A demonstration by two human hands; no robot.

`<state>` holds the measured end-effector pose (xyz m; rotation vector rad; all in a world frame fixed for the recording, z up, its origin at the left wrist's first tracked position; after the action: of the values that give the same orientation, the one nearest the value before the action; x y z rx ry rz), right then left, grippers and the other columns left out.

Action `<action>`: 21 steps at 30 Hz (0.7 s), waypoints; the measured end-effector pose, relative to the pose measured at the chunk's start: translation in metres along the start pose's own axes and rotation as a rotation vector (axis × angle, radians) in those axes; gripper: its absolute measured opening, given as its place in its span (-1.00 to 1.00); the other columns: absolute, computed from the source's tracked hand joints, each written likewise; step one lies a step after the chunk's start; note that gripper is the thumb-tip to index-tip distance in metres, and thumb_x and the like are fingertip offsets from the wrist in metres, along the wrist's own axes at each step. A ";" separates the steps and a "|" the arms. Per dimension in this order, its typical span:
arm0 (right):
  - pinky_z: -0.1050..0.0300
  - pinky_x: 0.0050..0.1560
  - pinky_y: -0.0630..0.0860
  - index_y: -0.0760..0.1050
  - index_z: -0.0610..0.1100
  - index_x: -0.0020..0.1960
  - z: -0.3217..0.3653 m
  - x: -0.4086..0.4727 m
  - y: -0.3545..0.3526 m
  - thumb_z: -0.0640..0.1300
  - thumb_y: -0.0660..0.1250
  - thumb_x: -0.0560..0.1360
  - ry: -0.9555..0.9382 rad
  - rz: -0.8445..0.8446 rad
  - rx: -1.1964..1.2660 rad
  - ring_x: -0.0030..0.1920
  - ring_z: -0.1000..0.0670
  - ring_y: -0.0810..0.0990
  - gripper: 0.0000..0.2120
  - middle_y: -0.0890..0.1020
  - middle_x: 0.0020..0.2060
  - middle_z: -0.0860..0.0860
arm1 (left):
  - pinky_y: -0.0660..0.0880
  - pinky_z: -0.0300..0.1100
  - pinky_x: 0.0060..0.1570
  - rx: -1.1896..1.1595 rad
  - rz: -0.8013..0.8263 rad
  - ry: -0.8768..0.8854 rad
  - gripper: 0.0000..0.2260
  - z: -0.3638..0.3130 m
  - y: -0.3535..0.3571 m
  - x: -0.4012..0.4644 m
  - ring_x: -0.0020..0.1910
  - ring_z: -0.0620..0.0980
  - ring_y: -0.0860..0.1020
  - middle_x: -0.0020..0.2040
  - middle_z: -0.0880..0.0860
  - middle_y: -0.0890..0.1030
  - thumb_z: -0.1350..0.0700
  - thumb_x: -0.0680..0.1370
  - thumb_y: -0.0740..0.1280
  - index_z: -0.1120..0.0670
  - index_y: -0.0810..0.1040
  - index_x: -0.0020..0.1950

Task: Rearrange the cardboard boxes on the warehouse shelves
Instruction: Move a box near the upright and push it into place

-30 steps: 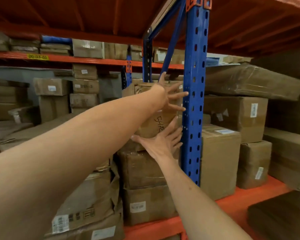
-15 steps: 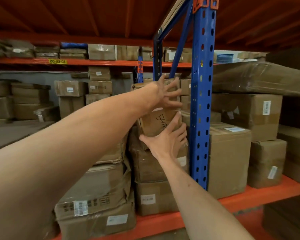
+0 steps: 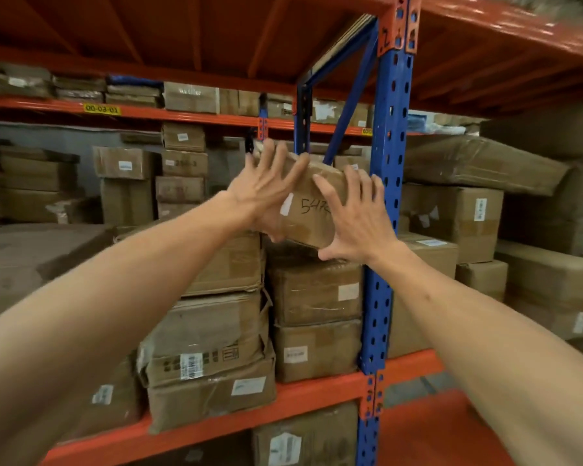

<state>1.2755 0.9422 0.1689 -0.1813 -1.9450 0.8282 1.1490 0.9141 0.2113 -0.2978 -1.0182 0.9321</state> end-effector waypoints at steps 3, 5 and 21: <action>-0.43 0.58 -0.01 -0.14 0.05 0.67 -0.022 -0.005 0.004 0.36 0.63 0.16 -0.044 0.055 -0.060 0.58 -0.42 0.07 0.36 0.08 0.59 -0.38 | 0.23 0.44 0.38 -0.024 -0.036 -0.078 0.41 -0.027 0.006 0.003 0.49 0.43 0.00 0.50 0.35 0.01 -0.37 0.06 0.59 0.08 -0.24 0.59; -0.41 0.59 -0.04 -0.20 0.08 0.63 -0.034 -0.006 0.012 0.33 0.66 0.15 -0.054 0.063 -0.049 0.59 -0.42 0.05 0.38 0.08 0.60 -0.38 | 0.24 0.44 0.36 -0.023 -0.050 -0.112 0.41 -0.040 0.010 0.008 0.49 0.43 0.01 0.51 0.37 0.03 -0.39 0.05 0.58 0.10 -0.21 0.59; -0.40 0.24 0.54 -0.38 0.21 0.61 -0.036 0.016 0.120 0.32 0.64 0.23 -0.311 0.090 0.036 0.58 -0.32 -0.19 0.39 -0.14 0.58 -0.24 | 0.15 0.45 0.41 -0.112 0.109 -0.316 0.40 -0.067 0.117 0.009 0.48 0.44 -0.05 0.50 0.35 -0.05 -0.40 0.15 0.55 0.11 -0.36 0.57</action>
<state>1.2720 1.0574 0.1172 -0.1248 -2.2228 0.9968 1.1451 1.0033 0.1105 -0.3076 -1.3581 1.0431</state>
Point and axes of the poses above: each hand's wrist, its own x-axis towards the middle knuckle, its own y-axis out of the palm, z = x × y, the point moved 9 cm from there along x, towards the middle knuckle
